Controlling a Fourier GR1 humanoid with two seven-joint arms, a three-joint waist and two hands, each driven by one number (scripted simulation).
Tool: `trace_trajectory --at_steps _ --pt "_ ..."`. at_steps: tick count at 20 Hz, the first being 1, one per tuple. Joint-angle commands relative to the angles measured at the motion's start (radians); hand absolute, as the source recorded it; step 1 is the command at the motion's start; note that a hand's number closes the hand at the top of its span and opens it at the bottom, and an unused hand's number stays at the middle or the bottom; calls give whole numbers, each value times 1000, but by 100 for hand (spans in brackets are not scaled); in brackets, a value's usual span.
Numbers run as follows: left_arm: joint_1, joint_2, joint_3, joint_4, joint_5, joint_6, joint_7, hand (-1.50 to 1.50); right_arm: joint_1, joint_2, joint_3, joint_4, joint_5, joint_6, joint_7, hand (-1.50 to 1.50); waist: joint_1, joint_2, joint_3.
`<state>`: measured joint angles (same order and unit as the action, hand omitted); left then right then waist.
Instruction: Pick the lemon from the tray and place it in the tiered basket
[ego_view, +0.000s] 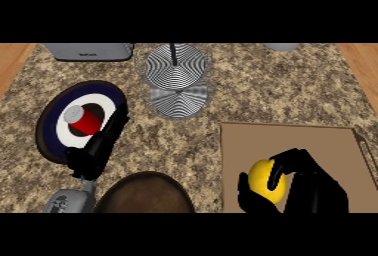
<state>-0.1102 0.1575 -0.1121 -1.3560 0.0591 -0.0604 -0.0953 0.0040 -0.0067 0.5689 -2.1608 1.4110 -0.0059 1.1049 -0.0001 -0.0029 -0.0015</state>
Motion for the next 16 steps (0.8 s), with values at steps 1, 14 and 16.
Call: trace_trajectory --at_steps 1,14,16 --pt "-41 -23 8 77 -10 3 -47 0 -237 6 79 -41 27 89 265 150 5 4 -1" --pt "-59 6 13 36 11 -45 12 0 -868 6 -332 382 -283 134 330 150 51 6 -2" --pt "-49 -26 -19 46 -26 -14 -10 0 -957 6 -385 501 -312 80 302 150 59 11 -1"
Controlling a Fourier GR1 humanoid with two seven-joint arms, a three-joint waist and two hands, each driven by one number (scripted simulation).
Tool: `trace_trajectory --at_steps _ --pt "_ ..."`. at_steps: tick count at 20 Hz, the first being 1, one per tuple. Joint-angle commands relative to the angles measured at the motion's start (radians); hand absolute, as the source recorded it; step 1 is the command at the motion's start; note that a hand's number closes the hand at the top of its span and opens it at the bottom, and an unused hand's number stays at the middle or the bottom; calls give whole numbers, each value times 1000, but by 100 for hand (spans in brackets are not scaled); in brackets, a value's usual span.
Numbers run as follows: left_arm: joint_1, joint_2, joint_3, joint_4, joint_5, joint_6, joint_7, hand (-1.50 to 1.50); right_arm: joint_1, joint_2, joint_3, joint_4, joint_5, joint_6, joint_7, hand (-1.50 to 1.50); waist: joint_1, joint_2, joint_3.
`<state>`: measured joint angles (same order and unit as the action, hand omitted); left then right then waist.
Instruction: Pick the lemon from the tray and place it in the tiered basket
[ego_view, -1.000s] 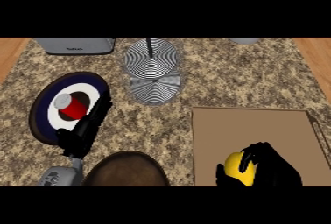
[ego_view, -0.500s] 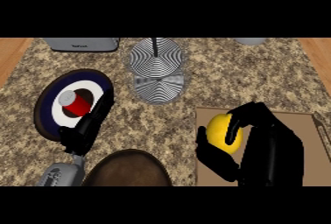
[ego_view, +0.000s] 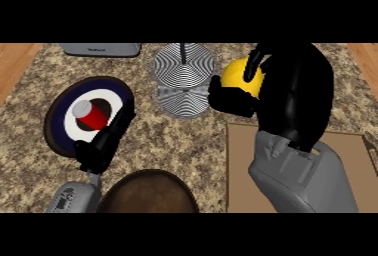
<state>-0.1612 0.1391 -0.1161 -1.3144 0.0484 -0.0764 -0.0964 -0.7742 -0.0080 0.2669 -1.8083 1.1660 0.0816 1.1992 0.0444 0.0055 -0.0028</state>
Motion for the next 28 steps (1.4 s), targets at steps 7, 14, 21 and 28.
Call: trace_trajectory --at_steps 7,14,21,28 --pt "-19 15 1 30 3 -46 -29 0 -399 8 -209 543 -144 -110 97 150 22 13 -1" --pt "-42 -25 2 2 8 -10 17 0 -511 8 -278 908 -195 -301 -58 150 29 15 1" --pt "9 -1 -18 -23 -15 -37 -27 0 -634 8 -334 1150 -304 -453 -159 150 49 18 1" --pt "-42 -34 -28 -29 -26 -4 47 0 -673 8 -395 1248 -501 -609 -165 150 57 16 1"
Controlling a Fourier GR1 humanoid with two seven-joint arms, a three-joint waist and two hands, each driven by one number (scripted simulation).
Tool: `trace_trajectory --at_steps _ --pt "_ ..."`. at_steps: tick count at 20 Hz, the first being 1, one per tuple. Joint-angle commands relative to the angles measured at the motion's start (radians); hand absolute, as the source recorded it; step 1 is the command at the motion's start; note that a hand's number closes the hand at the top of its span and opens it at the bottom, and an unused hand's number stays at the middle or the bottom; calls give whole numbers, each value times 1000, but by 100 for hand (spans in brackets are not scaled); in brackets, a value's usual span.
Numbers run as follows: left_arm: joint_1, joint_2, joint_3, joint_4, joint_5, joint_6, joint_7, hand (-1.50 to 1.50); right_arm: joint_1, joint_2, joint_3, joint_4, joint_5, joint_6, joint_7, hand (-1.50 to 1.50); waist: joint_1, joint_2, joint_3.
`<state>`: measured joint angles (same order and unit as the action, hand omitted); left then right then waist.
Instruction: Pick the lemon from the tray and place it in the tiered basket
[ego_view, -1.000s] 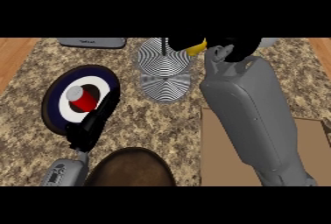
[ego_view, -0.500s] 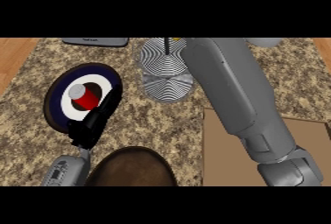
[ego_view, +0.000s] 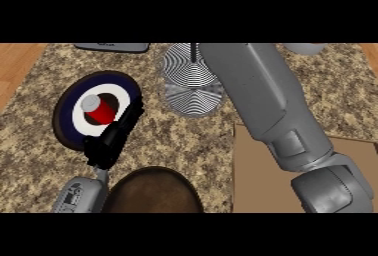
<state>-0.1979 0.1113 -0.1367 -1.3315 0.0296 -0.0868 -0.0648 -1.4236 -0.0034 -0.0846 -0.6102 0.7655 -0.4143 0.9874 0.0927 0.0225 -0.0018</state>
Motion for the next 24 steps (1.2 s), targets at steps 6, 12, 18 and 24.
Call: trace_trajectory --at_steps 6,12,18,24 --pt "39 -11 -16 -6 -19 8 -25 0 -42 3 -103 99 -282 -239 11 -150 8 -4 0" --pt "29 -10 -4 -17 -18 21 23 0 -83 3 -53 145 -222 -464 -42 -150 -26 -13 0" --pt "86 46 57 -6 20 -18 -33 0 -117 -82 14 240 6 -608 114 -150 -85 -33 -2" --pt "84 38 86 4 31 12 -7 0 -70 -128 46 146 113 -705 162 -150 -153 -56 1"
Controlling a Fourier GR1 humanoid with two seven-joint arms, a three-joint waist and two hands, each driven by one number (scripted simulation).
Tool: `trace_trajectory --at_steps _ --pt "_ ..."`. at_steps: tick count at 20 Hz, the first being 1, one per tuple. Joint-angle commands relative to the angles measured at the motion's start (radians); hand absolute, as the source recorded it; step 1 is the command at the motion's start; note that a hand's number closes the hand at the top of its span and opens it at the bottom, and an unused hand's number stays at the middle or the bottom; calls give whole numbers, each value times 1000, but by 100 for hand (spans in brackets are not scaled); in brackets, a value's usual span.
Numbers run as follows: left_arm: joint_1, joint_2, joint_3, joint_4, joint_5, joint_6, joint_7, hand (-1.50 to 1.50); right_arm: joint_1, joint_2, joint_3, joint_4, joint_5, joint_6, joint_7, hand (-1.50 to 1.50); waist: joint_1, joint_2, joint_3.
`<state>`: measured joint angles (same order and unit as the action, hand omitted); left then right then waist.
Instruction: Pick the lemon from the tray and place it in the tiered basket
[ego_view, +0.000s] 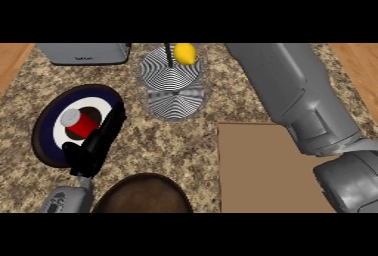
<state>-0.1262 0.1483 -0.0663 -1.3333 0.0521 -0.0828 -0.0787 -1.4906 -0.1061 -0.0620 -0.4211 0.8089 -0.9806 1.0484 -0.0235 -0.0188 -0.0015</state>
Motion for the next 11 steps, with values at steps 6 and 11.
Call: trace_trajectory --at_steps 6,11 --pt "68 24 44 -26 18 13 -7 0 173 -60 14 -275 66 -102 65 -150 -83 -32 4" --pt "105 30 61 -29 26 21 -4 0 294 -41 44 -435 47 -5 76 -150 -125 -52 4"
